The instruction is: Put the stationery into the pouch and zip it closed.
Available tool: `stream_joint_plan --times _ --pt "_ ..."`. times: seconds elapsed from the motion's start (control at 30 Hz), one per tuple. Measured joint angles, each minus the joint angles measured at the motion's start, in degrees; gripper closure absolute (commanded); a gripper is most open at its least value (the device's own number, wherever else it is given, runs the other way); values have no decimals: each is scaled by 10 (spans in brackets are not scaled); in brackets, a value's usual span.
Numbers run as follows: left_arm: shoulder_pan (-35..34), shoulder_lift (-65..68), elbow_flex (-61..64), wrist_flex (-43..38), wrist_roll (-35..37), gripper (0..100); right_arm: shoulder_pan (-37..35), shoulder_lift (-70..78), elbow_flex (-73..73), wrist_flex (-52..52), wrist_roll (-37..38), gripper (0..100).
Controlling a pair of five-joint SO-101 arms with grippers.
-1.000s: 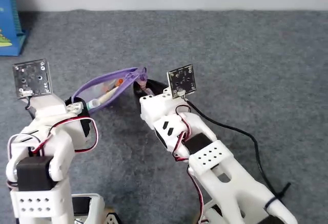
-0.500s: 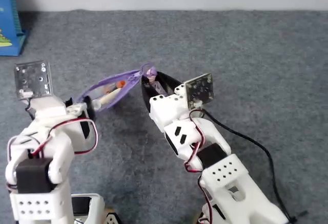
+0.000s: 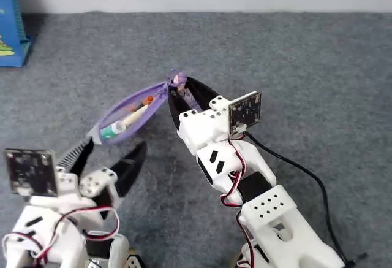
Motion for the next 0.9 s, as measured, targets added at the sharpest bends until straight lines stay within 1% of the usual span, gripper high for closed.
stream_joint_plan --times 0.1,0.27,0.33,0.47,0.53,0.7,0.8,0.9 --pt "7 -22 11 0 -18 681 -11 0 0 -7 0 991" --pt "9 -24 32 4 -56 781 -32 1 -40 -6 2 991" --pt "9 -24 47 4 -70 816 -39 1 -55 9 2 991" --pt "6 -24 84 -20 -91 848 -54 1 -78 38 2 991" --pt "-16 -24 98 -37 -92 849 -54 1 -91 58 2 991" --pt "-98 -24 136 -98 -92 849 -53 1 -123 127 3 991" --pt "-116 -24 161 -134 -78 849 -55 -8 -148 185 6 991" --pt "-119 -23 171 -156 -62 848 -72 -37 -168 251 35 991"
